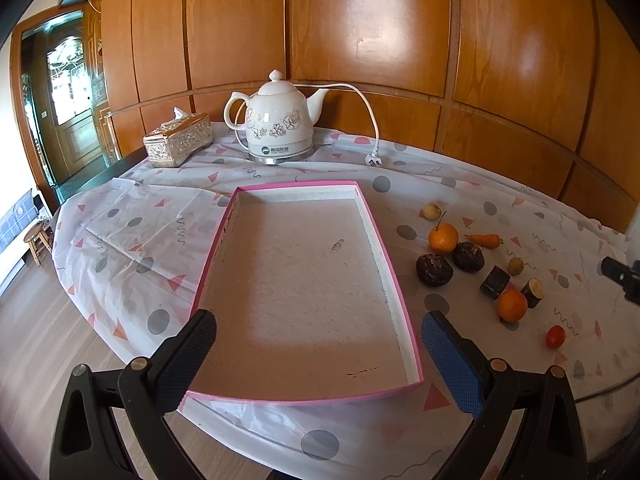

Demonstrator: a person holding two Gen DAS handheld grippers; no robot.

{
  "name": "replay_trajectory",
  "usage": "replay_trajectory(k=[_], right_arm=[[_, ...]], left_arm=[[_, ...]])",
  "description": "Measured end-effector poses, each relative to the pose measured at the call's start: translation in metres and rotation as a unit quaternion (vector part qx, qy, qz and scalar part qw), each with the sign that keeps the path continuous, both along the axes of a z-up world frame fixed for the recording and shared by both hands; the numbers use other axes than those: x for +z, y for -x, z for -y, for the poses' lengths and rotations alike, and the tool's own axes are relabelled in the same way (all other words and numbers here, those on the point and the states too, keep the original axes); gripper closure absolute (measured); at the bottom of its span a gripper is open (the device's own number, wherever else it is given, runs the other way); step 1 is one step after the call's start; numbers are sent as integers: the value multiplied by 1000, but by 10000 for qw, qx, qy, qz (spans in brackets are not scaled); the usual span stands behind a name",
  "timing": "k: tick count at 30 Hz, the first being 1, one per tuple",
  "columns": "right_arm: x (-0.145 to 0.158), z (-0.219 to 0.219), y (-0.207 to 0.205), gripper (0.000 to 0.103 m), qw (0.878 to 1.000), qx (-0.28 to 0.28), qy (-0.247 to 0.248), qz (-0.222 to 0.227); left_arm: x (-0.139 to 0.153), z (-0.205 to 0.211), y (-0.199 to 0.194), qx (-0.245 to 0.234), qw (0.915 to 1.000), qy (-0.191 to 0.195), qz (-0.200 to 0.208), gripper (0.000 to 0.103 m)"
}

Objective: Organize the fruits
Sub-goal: 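Reach the left gripper to the dark round fruit and grasp it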

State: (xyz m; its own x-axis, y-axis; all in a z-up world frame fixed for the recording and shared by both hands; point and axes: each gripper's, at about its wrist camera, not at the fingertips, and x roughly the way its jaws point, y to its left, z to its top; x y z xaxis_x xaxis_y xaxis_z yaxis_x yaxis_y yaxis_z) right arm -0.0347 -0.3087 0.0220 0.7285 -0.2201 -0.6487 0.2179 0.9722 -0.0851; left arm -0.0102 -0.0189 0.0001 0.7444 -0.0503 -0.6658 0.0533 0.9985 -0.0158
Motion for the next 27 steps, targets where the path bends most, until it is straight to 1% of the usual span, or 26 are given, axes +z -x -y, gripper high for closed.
replay_trajectory(k=[6,9,11,14,18,20,23,27], right_arm=[[6,39,-4,0,9996,-224,171,-88],[4,66,-8,0,9989,-394,198,-151],[3,82,-11,0,9984,-519,169,-177],[-2,111,-12,0,9960,-851,65,-248],[-9,144,-10,0,9904,-1301,-260,-393],[-12,158,-9,0,9871,-1442,-480,-507],[-16,173,-8,0,9827,-1629,-618,-633],[-27,194,-2,1,9707,-2026,-1091,-696]], left_arm=[[-3,3,-1,-76,9999,36,-67,0],[-4,2,-3,-198,9994,235,-137,0],[-5,0,-5,-297,9983,460,-196,0],[-5,2,-6,-335,9978,513,-233,0],[-9,8,-7,-378,9980,410,-299,0],[-10,11,-7,-443,9977,419,-290,0],[-13,18,-10,-523,9975,319,-364,0],[-14,27,-16,-724,9958,288,-478,0]])
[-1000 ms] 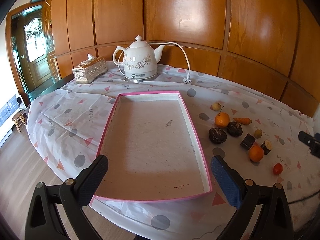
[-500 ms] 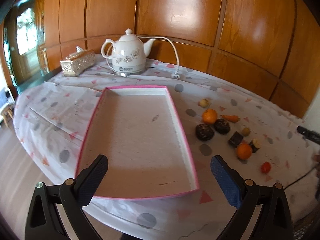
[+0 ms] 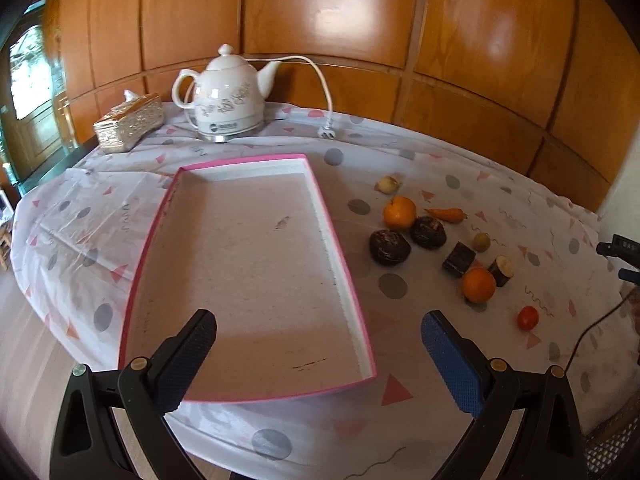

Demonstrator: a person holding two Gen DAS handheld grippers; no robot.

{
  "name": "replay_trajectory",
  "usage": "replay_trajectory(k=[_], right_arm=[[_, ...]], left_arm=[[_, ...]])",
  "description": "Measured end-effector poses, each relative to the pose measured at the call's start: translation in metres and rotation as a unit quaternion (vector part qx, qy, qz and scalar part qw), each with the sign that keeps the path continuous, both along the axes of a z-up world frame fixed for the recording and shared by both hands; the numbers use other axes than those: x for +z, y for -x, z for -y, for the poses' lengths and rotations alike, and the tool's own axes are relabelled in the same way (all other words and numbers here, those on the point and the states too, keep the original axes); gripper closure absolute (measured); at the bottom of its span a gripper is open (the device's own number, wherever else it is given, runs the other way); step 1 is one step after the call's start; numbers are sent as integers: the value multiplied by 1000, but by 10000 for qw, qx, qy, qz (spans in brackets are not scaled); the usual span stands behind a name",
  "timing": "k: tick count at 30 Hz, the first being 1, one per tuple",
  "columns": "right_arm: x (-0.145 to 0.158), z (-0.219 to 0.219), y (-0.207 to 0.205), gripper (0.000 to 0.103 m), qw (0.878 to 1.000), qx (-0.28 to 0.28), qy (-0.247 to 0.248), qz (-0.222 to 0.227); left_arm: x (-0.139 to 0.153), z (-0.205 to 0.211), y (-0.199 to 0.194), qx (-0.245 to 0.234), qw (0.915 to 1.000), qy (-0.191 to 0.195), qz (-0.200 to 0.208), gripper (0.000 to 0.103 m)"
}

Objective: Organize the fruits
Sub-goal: 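Reach the left gripper to the dark round fruit and grasp it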

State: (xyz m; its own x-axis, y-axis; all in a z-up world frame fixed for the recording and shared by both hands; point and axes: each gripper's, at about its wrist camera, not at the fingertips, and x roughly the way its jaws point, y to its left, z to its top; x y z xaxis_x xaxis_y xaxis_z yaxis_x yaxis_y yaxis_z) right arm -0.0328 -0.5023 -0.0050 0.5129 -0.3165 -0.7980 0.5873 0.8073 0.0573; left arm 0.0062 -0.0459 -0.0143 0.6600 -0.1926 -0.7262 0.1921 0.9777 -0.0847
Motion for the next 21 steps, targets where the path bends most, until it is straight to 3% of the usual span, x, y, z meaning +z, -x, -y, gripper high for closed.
replay_trajectory(k=[17,21], right_arm=[[0,28,19,1,9958,-560,-636,347],[1,33,22,1,9947,-637,-706,395]], left_arm=[[10,42,-47,-704,9974,70,-133,0],[7,50,-58,-894,9954,-1,-344,0]])
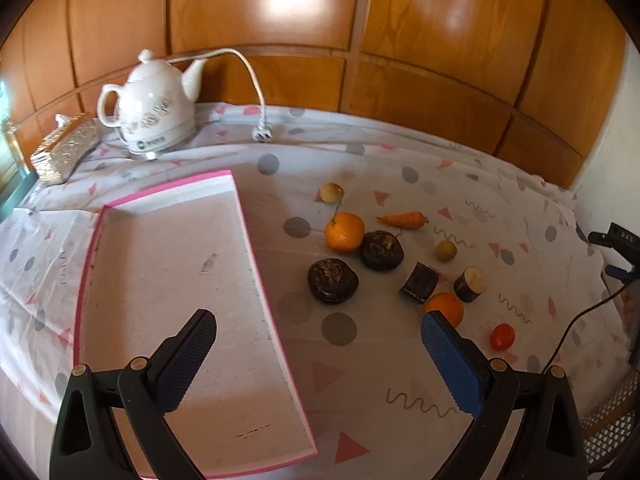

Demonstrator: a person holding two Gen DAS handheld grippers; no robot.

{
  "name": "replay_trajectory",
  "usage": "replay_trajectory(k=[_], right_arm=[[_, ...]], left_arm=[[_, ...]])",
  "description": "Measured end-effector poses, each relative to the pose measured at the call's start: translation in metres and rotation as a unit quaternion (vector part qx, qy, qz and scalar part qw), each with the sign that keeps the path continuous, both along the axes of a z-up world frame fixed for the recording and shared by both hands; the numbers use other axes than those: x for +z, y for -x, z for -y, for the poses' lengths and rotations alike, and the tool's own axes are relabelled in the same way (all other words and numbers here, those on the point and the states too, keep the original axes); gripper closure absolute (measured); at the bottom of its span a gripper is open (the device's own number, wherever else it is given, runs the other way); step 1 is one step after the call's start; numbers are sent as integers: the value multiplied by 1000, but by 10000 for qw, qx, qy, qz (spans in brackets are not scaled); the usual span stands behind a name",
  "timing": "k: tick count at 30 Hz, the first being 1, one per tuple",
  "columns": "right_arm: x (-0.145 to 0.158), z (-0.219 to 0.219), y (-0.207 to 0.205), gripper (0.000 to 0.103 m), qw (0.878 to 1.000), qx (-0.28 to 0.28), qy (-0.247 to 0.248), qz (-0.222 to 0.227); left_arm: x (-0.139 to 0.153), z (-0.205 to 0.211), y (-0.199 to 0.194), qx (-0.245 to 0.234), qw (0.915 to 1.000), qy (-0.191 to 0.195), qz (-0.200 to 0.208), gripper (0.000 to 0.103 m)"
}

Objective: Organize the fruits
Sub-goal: 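Reach the left gripper to the dark round fruit and grasp it, then carry the dark fruit into the pink tray and release it while the right gripper approaches the tomato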

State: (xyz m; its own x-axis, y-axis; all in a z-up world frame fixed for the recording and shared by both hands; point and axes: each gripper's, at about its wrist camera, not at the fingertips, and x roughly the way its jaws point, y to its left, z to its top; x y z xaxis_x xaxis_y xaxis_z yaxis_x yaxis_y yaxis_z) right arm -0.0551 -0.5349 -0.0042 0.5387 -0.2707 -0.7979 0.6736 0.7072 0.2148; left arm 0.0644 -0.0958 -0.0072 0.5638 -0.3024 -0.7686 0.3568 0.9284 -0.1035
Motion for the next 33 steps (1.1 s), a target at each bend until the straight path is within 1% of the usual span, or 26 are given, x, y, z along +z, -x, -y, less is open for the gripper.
replay_trajectory(k=[2,4,7,9,11,12,13,14,15,18,24,25,26,27,29,31,32,33], right_arm=[[0,0,0,1,10000,-7,-22,10],[0,0,0,1,10000,4,-17,-1],[0,-1,-1,1,10000,46,-19,-32],[1,-1,-1,1,10000,21,-1,-33],[2,1,2,1,10000,-80,25,-20],[3,3,4,1,9999,-160,35,-6],[3,5,5,1,9998,-220,37,-3],[3,6,6,1,9996,-264,24,-6],[2,7,7,1,9996,-283,-20,-10],[0,7,5,1,9996,-262,-82,-42],[-2,4,2,1,9998,-190,-78,-88],[-2,4,2,1,9997,-195,-83,-91],[-2,4,2,1,9997,-200,-84,-93],[-2,5,2,1,9997,-208,-87,-95],[-3,6,2,1,9997,-220,-96,-105],[-4,5,1,1,9996,-210,-101,-130],[-4,5,1,1,9997,-198,-101,-143],[-5,5,0,1,9997,-181,-104,-154]], left_arm=[[-2,8,-7,-156,9996,-226,-48,0],[-3,13,-11,-291,9990,-343,-68,0],[-4,18,-19,-429,9982,-407,-103,0],[-5,22,-26,-450,9975,-535,-53,0],[-6,25,-31,-515,9968,-612,-33,3],[-7,27,-34,-588,9963,-631,-65,8],[-9,30,-38,-679,9955,-653,-110,15],[-12,33,-41,-758,9945,-709,-142,18],[-13,35,-43,-818,9937,-746,-159,24],[-21,44,-51,-1068,9904,-834,-271,34],[-40,61,-62,-1316,9832,-1210,-379,35],[-42,62,-64,-1313,9825,-1260,-400,37],[-46,64,-66,-1325,9813,-1323,-443,42],[-50,66,-68,-1348,9802,-1368,-474,45],[-57,69,-71,-1388,9777,-1492,-504,46],[-65,71,-75,-1416,9765,-1498,-622,54],[-70,72,-77,-1402,9757,-1532,-702,56],[-71,72,-76,-1392,9762,-1520,-670,56]])
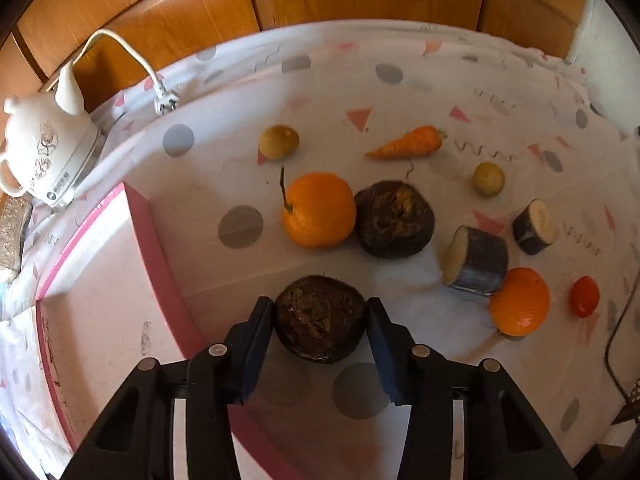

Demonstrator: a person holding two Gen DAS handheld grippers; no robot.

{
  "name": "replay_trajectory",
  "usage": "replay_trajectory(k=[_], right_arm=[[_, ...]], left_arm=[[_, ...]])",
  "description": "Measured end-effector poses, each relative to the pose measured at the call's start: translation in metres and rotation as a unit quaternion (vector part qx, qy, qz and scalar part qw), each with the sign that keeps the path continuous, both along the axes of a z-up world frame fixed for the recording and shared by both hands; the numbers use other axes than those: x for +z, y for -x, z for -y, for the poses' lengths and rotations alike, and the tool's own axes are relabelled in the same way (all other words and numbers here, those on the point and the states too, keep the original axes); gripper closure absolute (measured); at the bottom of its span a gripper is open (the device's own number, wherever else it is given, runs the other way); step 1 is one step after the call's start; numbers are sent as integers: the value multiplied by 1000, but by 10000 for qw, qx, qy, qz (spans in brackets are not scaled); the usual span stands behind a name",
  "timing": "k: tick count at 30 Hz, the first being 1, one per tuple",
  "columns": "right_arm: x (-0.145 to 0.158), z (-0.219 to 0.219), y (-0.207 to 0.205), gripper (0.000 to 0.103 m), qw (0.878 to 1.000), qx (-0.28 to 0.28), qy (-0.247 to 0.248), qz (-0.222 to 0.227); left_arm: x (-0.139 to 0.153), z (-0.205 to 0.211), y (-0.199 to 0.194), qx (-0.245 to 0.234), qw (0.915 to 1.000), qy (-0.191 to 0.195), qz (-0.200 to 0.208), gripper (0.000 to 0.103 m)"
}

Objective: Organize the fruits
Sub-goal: 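Carry the dark fruit into the pink tray and release it while the right gripper approaches the tomato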

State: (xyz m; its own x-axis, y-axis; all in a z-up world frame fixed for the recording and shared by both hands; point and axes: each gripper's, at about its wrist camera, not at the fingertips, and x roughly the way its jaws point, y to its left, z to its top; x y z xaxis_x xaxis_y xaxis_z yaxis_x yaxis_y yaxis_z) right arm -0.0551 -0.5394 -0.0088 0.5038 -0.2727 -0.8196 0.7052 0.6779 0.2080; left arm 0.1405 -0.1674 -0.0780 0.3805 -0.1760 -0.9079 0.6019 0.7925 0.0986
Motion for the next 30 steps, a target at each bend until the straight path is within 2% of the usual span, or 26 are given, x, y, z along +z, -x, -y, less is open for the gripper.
replay_trajectory(k=[4,6,8,10,13,15,18,23,26,30], right_arm=[[-3,0,-1,4,10000,-5,7,-89],[-4,-1,-2,9,9999,22,-23,-137],[-8,-8,-9,12,9992,323,-123,-212],[-12,-21,-21,15,9966,750,-123,-325],[-14,-34,-29,15,9929,1081,48,-485],[-16,-37,-30,15,9918,1162,41,-537],[-18,-45,-33,22,9877,1485,-163,-458],[-21,-81,-49,43,9672,2485,-182,-488],[-22,-105,-55,49,9498,3081,-172,-516],[-22,-139,-59,54,9203,3878,-177,-473]], left_arm=[[8,-10,7,194,9988,443,-8,56],[15,-20,10,368,9966,741,-36,56],[26,-33,17,548,9922,1117,-57,56],[35,-42,24,693,9902,1211,93,56],[44,-64,31,1011,9851,1373,244,56],[51,-82,33,1305,9798,1477,351,56],[50,-111,34,1875,9694,1530,418,56],[39,-157,32,2676,9509,1532,253,56],[32,-177,33,3012,9404,1568,208,56],[26,-197,27,3289,9314,1554,161,56]])
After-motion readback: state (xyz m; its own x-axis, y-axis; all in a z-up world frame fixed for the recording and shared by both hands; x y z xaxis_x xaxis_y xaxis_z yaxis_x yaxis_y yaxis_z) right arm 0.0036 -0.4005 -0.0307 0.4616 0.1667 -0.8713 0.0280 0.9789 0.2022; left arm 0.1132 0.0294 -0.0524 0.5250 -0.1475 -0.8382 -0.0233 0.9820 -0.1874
